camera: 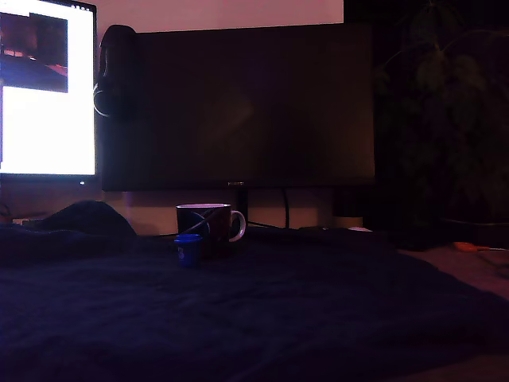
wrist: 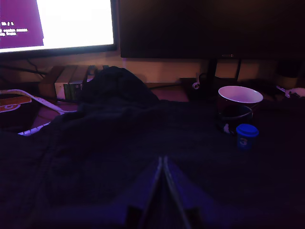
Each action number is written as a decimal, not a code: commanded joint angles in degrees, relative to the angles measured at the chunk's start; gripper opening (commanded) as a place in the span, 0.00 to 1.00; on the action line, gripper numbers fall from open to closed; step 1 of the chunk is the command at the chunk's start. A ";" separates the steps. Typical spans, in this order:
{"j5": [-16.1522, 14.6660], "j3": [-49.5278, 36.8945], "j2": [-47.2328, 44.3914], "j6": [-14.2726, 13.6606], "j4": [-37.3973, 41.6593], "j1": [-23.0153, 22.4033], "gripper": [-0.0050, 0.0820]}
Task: Pick up the coffee capsules on the table and drop them inside the coffee cup
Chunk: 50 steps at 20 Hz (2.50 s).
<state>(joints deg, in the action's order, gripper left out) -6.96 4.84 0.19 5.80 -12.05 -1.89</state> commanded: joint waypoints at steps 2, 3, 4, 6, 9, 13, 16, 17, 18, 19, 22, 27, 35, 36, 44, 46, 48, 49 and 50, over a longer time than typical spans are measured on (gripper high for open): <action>-2.32 -0.74 0.55 5.35 -2.54 -0.15 0.03; -2.89 -0.74 0.55 5.35 -2.54 -0.15 0.03; -3.52 -0.74 0.55 5.35 -2.54 -0.15 0.03; -4.68 -0.74 0.55 5.35 -2.54 -0.15 0.03; -7.32 -0.74 0.55 5.35 -2.47 -0.15 0.03; -12.68 -0.74 0.55 5.40 0.33 -0.17 0.03; -13.86 -0.74 0.50 7.80 0.42 -0.79 0.03; -14.16 -0.74 0.50 7.80 0.15 -1.38 0.03; -14.25 -0.74 0.50 7.80 -0.02 -2.10 0.03; -14.23 -0.74 0.46 7.80 -0.13 -2.91 0.03; -14.01 -0.74 -1.25 7.91 0.09 -5.60 0.03; -11.28 -0.74 -6.73 7.67 2.82 -10.62 0.03; -10.29 -0.76 -13.51 6.58 10.34 -13.55 0.49; -10.05 -0.76 -14.05 6.01 11.26 -13.55 0.66; -8.59 -0.76 -19.12 3.06 16.33 -13.62 0.77; -8.59 -0.76 -20.22 2.69 17.42 -13.62 0.77; -8.55 -0.76 -21.22 2.71 18.23 -13.62 0.77; -8.55 -0.76 -21.73 2.27 18.62 -13.62 0.77; -8.48 -0.76 -22.34 1.18 19.06 -13.62 0.77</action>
<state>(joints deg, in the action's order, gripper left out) -15.42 4.91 -21.65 7.86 6.07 -15.33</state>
